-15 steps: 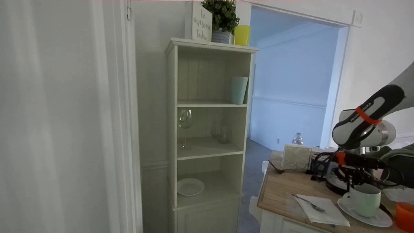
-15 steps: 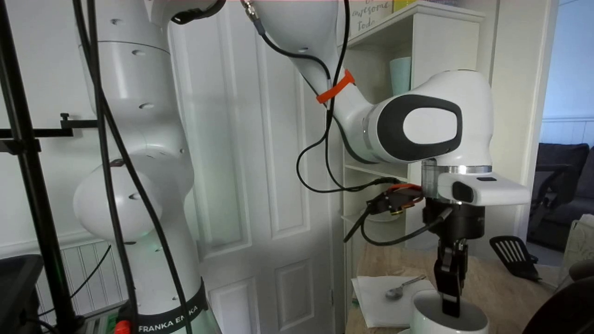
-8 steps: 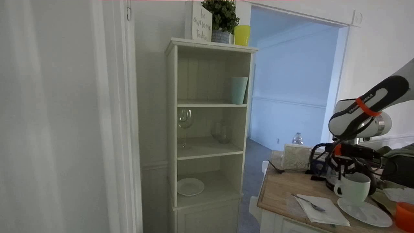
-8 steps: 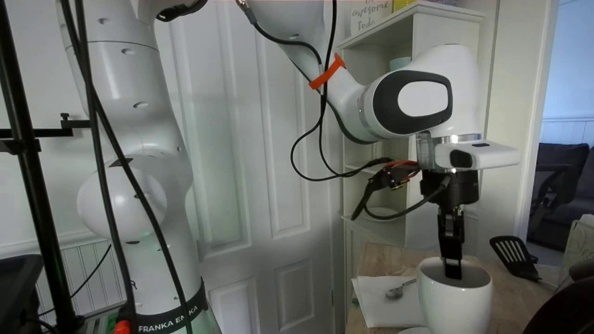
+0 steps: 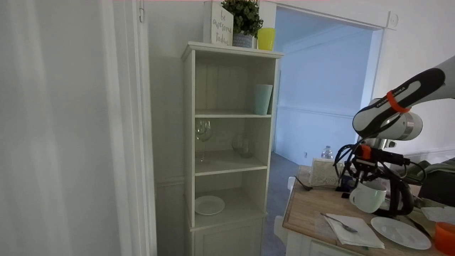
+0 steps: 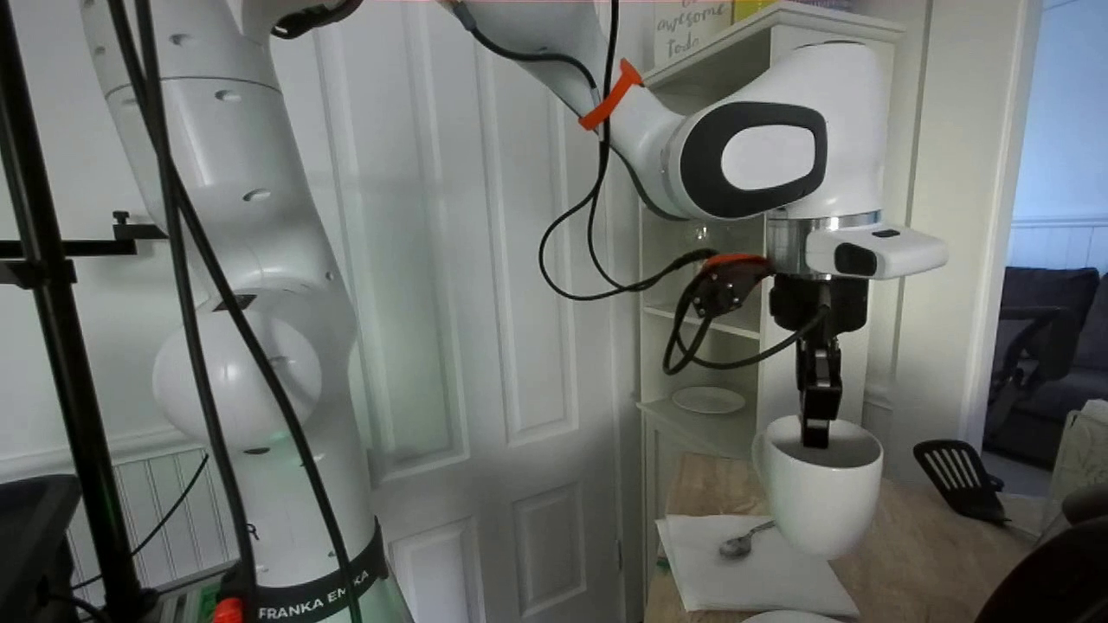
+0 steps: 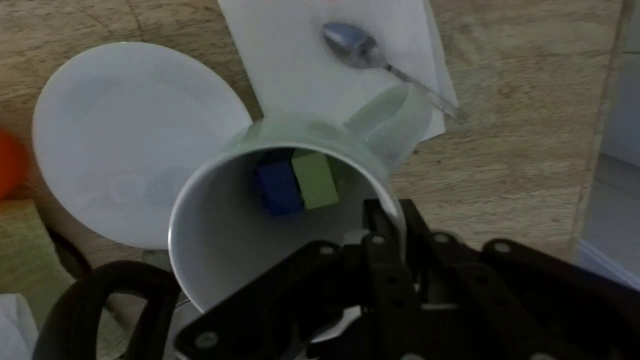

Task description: Pick up the cup, then spill out the object from the cup

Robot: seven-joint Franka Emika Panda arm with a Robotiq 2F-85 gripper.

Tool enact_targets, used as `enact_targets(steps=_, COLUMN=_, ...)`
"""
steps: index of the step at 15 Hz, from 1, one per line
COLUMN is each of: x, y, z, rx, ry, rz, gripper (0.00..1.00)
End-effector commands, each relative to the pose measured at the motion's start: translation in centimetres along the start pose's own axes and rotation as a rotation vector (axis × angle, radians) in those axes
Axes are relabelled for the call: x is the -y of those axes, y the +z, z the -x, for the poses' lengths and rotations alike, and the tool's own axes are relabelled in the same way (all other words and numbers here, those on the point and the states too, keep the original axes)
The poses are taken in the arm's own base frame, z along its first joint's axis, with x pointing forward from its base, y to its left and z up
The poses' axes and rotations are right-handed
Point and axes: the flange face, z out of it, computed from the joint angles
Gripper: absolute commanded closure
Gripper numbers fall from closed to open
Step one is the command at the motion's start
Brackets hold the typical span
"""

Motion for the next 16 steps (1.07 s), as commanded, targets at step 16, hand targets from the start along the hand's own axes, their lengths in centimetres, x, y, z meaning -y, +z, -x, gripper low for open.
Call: enact_targets(steps=16, x=-8.4, y=1.8, z=-5.1, rx=0.689, ry=0.182, rz=-0.553, gripper=0.97)
